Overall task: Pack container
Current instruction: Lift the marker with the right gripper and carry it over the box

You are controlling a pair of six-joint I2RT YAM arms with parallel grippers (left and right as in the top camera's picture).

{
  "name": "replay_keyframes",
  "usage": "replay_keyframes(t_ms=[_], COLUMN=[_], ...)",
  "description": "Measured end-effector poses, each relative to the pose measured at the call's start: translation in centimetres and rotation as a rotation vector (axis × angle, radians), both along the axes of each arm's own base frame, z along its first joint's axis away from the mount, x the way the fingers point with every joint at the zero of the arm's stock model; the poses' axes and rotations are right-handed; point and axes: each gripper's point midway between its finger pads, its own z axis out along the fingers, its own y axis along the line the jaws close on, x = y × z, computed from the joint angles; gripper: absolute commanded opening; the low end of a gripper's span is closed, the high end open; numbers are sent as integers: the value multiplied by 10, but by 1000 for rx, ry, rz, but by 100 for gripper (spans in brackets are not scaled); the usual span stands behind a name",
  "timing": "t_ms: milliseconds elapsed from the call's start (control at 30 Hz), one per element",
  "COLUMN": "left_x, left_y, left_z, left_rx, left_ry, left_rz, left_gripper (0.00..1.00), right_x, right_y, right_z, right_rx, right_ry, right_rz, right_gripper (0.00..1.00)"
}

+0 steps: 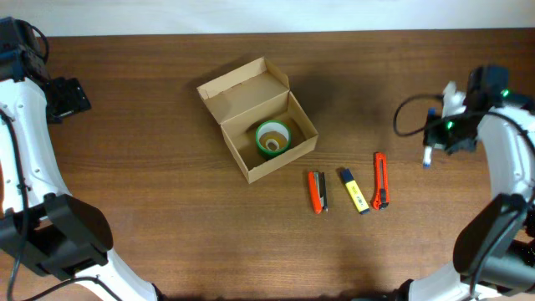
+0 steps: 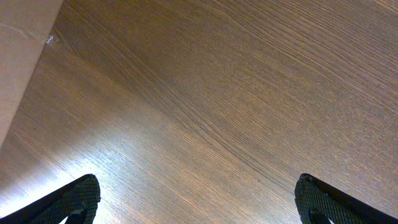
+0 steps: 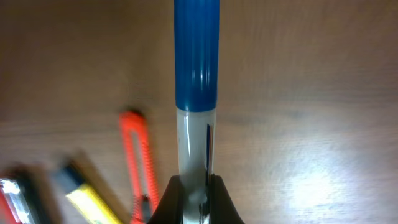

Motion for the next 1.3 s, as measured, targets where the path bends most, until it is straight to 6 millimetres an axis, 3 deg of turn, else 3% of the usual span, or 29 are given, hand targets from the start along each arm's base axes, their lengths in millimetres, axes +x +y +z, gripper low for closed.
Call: replay_keyframes(t_ms=[100,233,333,433,567,800,1033,1300], left_x=[0,0,0,0,0,0,0,0], left_y=[0,0,0,0,0,0,0,0], left_z=[0,0,0,0,0,0,0,0], left_rx=[0,0,0,0,0,0,0,0], left_ry=[0,0,0,0,0,0,0,0], left_rz=[0,0,0,0,0,0,0,0], left_gripper=[100,100,100,100,100,100,100,100], right_x=[19,45,58,58,39,3,-11,12], right_y=[16,59,100,148,210,283,310,317], right_z=[42,94,126,146,146,142,137,98], right_rx=[-6,-23,-47,-71,-97,-164,-238,-297], right_ry=[-80,-205,-294,-349,-354,-379,-418,-362], right_rz=[45,160,273,437,702,1144,1439,1562], right_gripper=[4,4,4,4,4,8,4,3])
